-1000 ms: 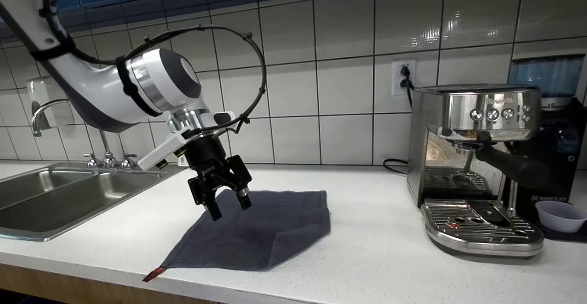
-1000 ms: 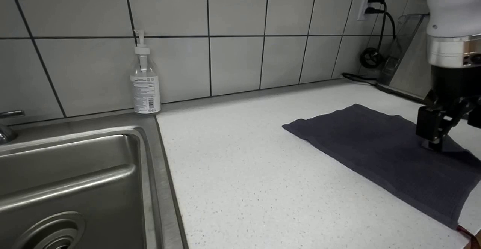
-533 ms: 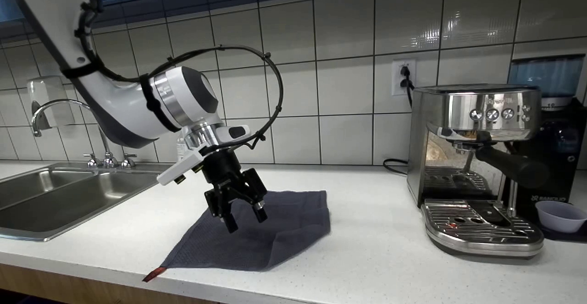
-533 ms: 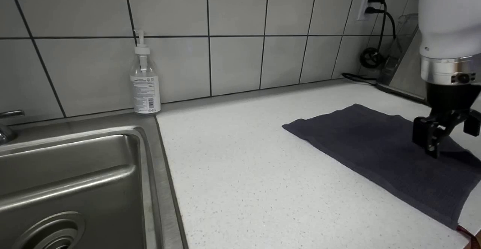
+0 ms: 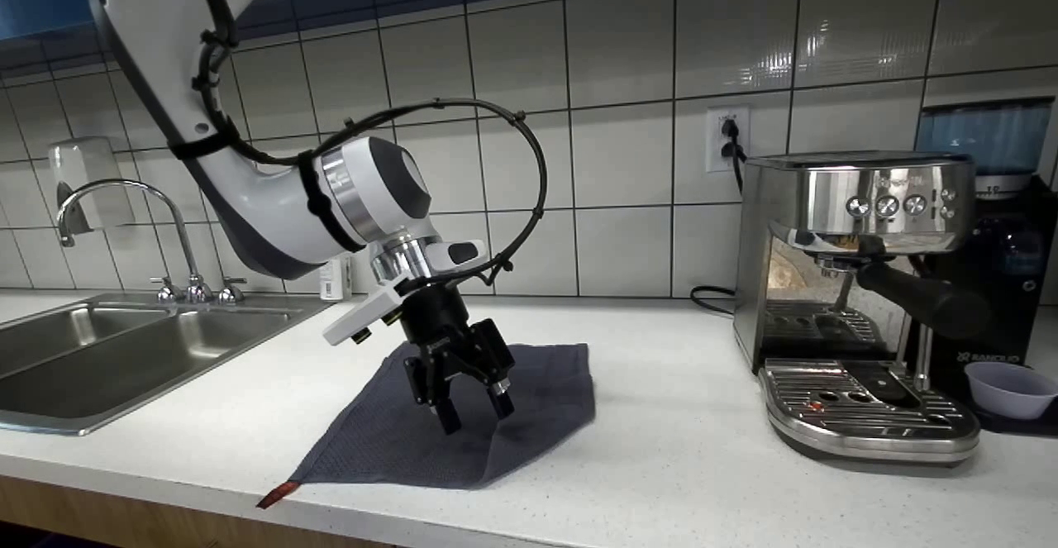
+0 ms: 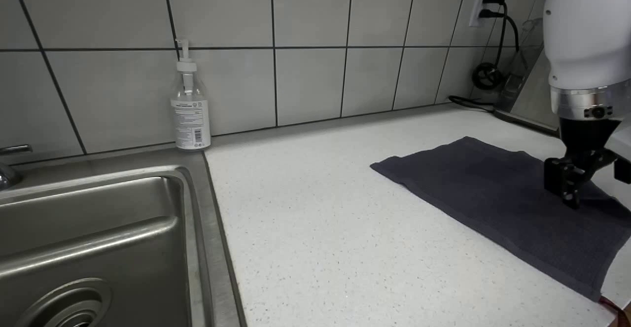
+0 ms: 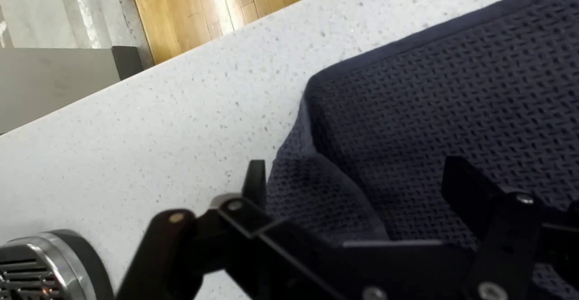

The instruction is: Fold the grey towel into a triangle twice.

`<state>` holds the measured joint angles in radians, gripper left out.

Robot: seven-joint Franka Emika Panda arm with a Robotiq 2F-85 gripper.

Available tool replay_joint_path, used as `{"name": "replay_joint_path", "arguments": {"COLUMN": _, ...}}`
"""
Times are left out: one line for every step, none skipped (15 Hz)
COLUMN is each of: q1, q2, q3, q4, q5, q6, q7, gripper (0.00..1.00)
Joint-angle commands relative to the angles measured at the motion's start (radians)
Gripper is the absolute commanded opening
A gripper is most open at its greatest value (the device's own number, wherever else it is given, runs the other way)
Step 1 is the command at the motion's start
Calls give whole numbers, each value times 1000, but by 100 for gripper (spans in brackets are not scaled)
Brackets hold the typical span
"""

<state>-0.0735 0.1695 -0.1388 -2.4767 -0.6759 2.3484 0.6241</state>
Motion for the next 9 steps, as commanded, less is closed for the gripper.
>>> {"name": "replay_joint_path", "arguments": {"q1": 3, "q2": 26, "q3": -31, "q4": 23, "q5": -30, "q6": 0, "q7": 30, "gripper": 100}}
{"name": "replay_joint_path", "arguments": {"q1": 3, "q2": 27, "q3": -38, "q4": 23, "q5": -31, "q6": -2, "q7": 29, "gripper": 100}}
{"name": "replay_joint_path", "arguments": {"q1": 3, "q2": 30, "q3": -44, "q4": 24, "q5": -33, "q6": -2, "q7": 31, "gripper": 100}}
{"name": "replay_joint_path", "arguments": {"q1": 3, "q2": 34, "q3": -50, "q4": 25, "q5": -33, "q6": -2, "q7": 31, "gripper": 100}}
{"name": "replay_joint_path", "arguments": {"q1": 2, "q2": 40, "q3": -55, "q4": 28, "q5": -33, "q6": -2, "q7": 32, "gripper": 100}}
{"name": "replay_joint_path", "arguments": {"q1": 2, "q2": 48, "q3": -60, "q4": 33, "q5": -34, "q6": -2, "q7": 36, "gripper": 100}}
{"name": "replay_joint_path", "arguments": {"q1": 2, "q2": 54, "q3": -65, "q4": 36, "q5": -35, "q6": -2, "q7": 38, "gripper": 100}}
{"name": "replay_joint_path", "arguments": {"q1": 2, "q2": 59, "q3": -69, "q4": 40, "q5": -37, "q6": -2, "q7": 41, "gripper": 100}}
{"name": "replay_joint_path", "arguments": {"q1": 3, "q2": 64, "q3": -73, "q4": 45, "q5": -38, "q6": -2, "q7": 42, "gripper": 100}}
